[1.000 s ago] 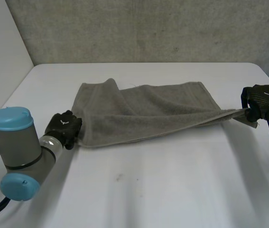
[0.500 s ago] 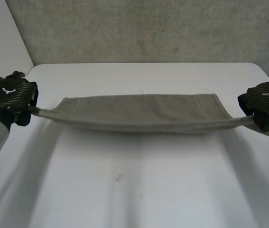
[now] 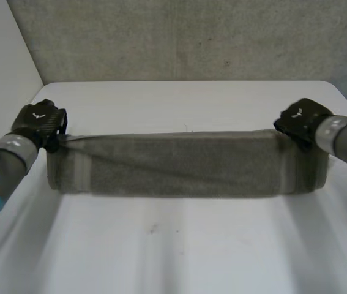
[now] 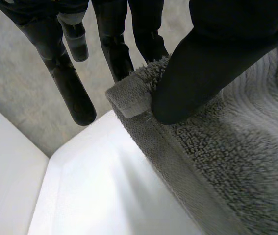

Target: Fold the towel.

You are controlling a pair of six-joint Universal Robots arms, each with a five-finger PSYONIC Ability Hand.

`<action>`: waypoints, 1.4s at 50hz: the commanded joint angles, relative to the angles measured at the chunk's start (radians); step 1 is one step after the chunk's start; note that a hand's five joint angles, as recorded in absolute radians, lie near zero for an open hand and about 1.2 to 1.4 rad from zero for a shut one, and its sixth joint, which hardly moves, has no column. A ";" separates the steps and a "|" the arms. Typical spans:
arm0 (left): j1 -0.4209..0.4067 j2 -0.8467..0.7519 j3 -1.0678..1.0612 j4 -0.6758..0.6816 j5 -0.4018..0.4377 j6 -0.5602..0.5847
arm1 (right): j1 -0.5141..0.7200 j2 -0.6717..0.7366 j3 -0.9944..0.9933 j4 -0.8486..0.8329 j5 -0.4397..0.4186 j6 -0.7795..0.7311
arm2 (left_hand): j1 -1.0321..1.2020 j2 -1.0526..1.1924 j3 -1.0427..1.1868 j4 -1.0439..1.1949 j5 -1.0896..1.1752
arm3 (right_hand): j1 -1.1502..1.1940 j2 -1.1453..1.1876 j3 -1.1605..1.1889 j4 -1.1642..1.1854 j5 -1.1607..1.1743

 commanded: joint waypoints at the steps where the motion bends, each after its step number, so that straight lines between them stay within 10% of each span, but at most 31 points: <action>1: -0.022 -0.241 0.253 -0.001 -0.084 -0.046 | 0.060 0.198 -0.173 -0.237 0.014 -0.004 | 0.216 0.183 1.208 0.179 0.198 | 0.061 0.072 0.052 0.055 0.049; 8: -0.044 -0.369 0.396 -0.001 -0.095 -0.055 | 0.085 0.351 -0.315 -0.337 0.024 -0.005 | 0.216 0.183 1.208 0.179 0.198 | -0.143 -0.133 -0.152 -0.150 -0.155; 9: -0.048 -0.387 0.414 -0.004 -0.094 -0.050 | 0.089 0.379 -0.341 -0.338 0.022 -0.008 | 0.001 -0.032 0.993 -0.035 -0.017 | -1.029 -1.019 -1.039 -1.036 -1.042; 10: -0.050 -0.399 0.425 -0.004 -0.097 -0.047 | 0.091 0.402 -0.361 -0.344 0.019 -0.014 | -0.861 -0.894 0.131 -0.898 -0.879 | -1.160 -1.150 -1.170 -1.167 -1.172; 28: -0.056 -0.102 0.214 -0.020 -0.094 -0.109 | 0.076 0.153 -0.083 -0.294 0.260 0.194 | -1.006 -1.039 -0.014 -1.042 -1.024 | -1.160 -1.150 -1.170 -1.167 -1.172; 37: -0.050 0.076 -0.058 0.010 -0.072 -0.107 | -0.018 -0.006 0.234 -0.263 0.085 0.331 | -1.006 -1.039 -0.014 -1.042 -1.024 | -0.989 -0.979 -0.998 -0.996 -1.001; 49: -0.057 0.087 -0.149 0.065 -0.054 -0.109 | -0.076 0.132 0.224 -0.275 -0.019 0.380 | -1.006 -1.039 -0.014 -1.042 -1.024 | -0.563 -0.553 -0.572 -0.570 -0.575; 53: -0.054 0.087 -0.152 0.066 -0.052 -0.109 | -0.096 0.175 0.169 -0.275 0.040 0.381 | -1.006 -1.039 -0.014 -1.042 -1.024 | 0.060 0.070 0.050 0.053 0.048; 59: -0.053 0.097 -0.164 0.066 -0.051 -0.109 | -0.167 0.066 0.162 -0.295 0.232 0.328 | -1.006 -1.039 -0.014 -1.042 -1.024 | 0.061 0.072 0.052 0.055 0.049; 70: -0.053 0.139 -0.167 0.066 -0.051 -0.109 | -0.107 -0.018 0.035 -0.289 0.298 0.004 | -1.006 -1.039 -0.014 -1.042 -1.024 | 0.061 0.072 0.052 0.055 0.049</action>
